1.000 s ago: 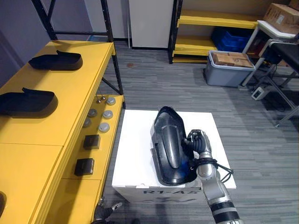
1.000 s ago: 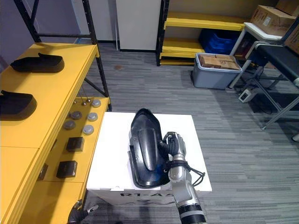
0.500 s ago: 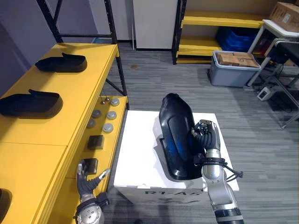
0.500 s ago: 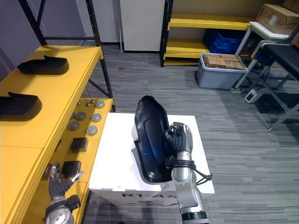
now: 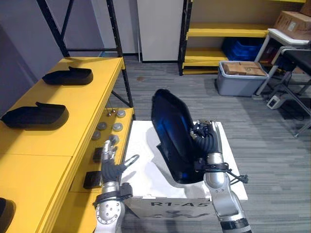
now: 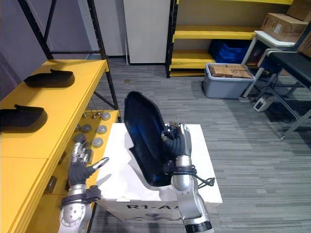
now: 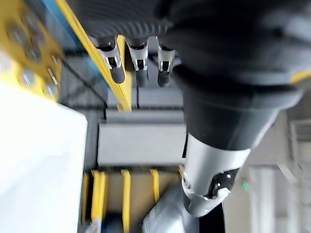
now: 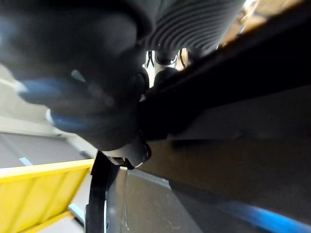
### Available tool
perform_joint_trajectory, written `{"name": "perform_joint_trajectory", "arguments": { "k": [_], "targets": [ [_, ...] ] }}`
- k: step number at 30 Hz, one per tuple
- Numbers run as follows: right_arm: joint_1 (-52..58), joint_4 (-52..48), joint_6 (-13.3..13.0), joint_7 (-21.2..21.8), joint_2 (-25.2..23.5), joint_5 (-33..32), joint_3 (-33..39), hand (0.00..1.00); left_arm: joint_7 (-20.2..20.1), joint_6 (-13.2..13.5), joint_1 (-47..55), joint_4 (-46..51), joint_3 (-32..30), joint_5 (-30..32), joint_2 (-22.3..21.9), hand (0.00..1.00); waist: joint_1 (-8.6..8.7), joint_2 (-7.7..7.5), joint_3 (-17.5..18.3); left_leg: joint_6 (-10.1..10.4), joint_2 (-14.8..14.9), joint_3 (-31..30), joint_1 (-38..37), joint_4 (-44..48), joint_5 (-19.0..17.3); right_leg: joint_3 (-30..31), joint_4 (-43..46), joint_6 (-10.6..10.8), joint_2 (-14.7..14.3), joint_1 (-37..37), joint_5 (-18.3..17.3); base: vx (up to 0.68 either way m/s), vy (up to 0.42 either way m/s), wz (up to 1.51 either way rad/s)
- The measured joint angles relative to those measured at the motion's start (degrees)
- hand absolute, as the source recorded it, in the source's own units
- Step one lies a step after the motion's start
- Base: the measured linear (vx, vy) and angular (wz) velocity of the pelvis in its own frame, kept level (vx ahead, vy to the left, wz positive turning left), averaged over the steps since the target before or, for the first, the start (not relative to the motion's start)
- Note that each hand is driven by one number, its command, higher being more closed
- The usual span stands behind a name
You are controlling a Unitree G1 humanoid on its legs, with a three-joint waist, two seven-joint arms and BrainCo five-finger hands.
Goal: Walk over and take plastic housings, then place them on the shelf
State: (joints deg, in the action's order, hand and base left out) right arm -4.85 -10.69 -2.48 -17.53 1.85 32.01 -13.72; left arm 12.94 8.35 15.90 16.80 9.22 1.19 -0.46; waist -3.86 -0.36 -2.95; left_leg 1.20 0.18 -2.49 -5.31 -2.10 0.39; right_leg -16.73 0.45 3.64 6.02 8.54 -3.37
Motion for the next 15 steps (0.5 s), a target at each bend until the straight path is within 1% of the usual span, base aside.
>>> {"name": "perform_joint_trajectory", "arguments": {
  "k": [3, 8, 9, 10, 12, 13, 15],
  "targets": [
    [-1.8, -0.9, -0.4, 0.0, -0.4, 0.0, -3.3, 1.0, -0.8, -0.1, -2.0, -0.8, 2.5, -0.8, 0.7, 0.0, 0.05, -0.06, 0.2, 0.0, 0.3, 0.7, 0.0, 0.1, 0.0, 0.6, 0.0, -0.3, -0.3, -0.2, 0.3, -0.04, -0.003, -0.12],
    [-2.4, -3.6, -1.0, 0.0, -0.7, -0.1, -7.5, 1.0, -0.7, -1.0, -4.9, -4.5, 4.4, -2.4, 1.2, 0.0, 0.07, -0.07, 1.0, 0.0, 0.5, 0.8, 0.0, 0.1, 0.0, 0.8, -0.2, -0.6, -0.6, -0.5, 0.4, -0.03, -0.006, -0.03],
    [-2.5, -4.2, -1.0, -0.1, -0.7, -0.1, -8.6, 1.0, -0.5, -1.2, -5.5, -4.8, 5.0, -2.7, 1.2, 0.0, 0.08, -0.07, 1.1, 0.0, 0.6, 0.9, 0.0, 0.1, 0.0, 0.8, -0.2, -0.6, -0.7, -0.6, 0.5, 0.0, 0.0, 0.0],
    [-2.7, -4.3, -1.0, -0.2, -0.8, -0.1, -9.0, 1.0, 0.3, -1.5, -6.0, -5.3, 5.6, -3.3, 1.2, 0.0, 0.09, -0.07, 1.3, 0.0, 0.7, 0.9, 0.0, 0.1, 0.0, 0.9, -0.3, -0.7, -0.8, -0.6, 0.5, 0.0, 0.0, 0.0],
    [-3.0, -4.3, -1.0, -0.2, -0.8, -0.1, -9.2, 1.0, 0.6, -1.9, -6.4, -5.6, 6.0, -3.3, 1.2, 0.0, 0.1, -0.08, 1.5, 0.0, 0.7, 0.9, 0.0, 0.1, 0.0, 0.9, -0.3, -0.7, -0.9, -0.6, 0.6, 0.0, 0.0, -0.02],
    [-3.7, -4.3, -1.0, -0.3, -0.8, -0.2, -9.5, 1.0, 0.8, -2.3, -6.8, -5.6, 6.1, -3.3, 1.2, 1.0, 0.18, -0.07, 1.7, 0.0, 0.8, 1.2, 0.0, 0.1, 0.0, 1.2, -1.1, -1.0, -1.0, -0.5, 1.0, -0.01, 0.0, -0.09],
    [-4.8, -4.3, -1.0, -0.5, -0.8, -0.3, -9.8, 1.0, 1.5, -2.4, -7.4, -5.6, 6.4, -4.0, 1.3, 1.0, 0.13, -0.04, 1.8, 0.0, 0.9, 2.0, 0.1, 0.0, 0.0, 1.9, -1.5, -1.1, -1.2, -0.5, 1.4, 0.0, 0.006, -0.17]
  ]
}}
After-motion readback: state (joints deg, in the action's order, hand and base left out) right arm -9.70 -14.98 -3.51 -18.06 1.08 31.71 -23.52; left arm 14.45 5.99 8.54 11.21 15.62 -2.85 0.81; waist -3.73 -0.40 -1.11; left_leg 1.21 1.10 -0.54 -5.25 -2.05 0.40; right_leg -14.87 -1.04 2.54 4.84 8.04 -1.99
